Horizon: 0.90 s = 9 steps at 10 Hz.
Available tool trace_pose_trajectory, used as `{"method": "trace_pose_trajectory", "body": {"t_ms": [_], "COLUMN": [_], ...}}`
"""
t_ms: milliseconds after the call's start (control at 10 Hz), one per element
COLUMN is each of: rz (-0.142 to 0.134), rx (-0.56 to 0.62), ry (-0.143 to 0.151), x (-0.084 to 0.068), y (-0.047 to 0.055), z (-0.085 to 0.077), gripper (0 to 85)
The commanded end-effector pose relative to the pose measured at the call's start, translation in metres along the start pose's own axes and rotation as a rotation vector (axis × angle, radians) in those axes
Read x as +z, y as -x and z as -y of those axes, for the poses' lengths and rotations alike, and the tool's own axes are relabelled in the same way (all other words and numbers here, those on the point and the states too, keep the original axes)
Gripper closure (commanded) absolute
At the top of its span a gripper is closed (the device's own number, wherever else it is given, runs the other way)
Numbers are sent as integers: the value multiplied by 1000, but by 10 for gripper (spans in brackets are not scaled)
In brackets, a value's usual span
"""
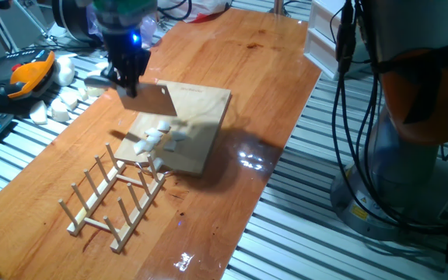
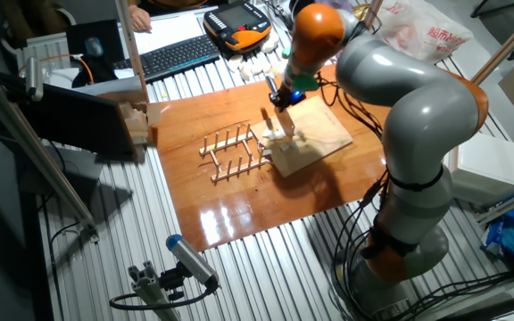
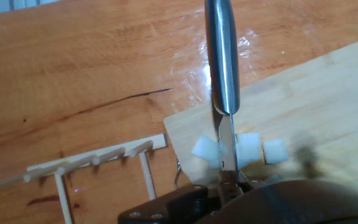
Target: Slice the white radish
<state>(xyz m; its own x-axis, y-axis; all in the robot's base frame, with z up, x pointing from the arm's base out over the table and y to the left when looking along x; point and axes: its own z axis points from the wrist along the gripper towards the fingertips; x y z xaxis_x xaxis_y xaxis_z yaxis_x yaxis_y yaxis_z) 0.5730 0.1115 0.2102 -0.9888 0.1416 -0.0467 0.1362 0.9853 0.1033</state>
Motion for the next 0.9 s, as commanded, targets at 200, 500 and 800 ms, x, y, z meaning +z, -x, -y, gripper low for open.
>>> {"method": "trace_pose_trajectory", "body": {"t_ms": [200, 500, 800], "rz": [-1, -13, -38], "rx": [33, -80, -127], "ry": [11, -47, -52], "x": [17, 11, 4], "y": [-8, 0, 9], "z": [-8, -3, 3], "gripper": [850, 850, 850]}}
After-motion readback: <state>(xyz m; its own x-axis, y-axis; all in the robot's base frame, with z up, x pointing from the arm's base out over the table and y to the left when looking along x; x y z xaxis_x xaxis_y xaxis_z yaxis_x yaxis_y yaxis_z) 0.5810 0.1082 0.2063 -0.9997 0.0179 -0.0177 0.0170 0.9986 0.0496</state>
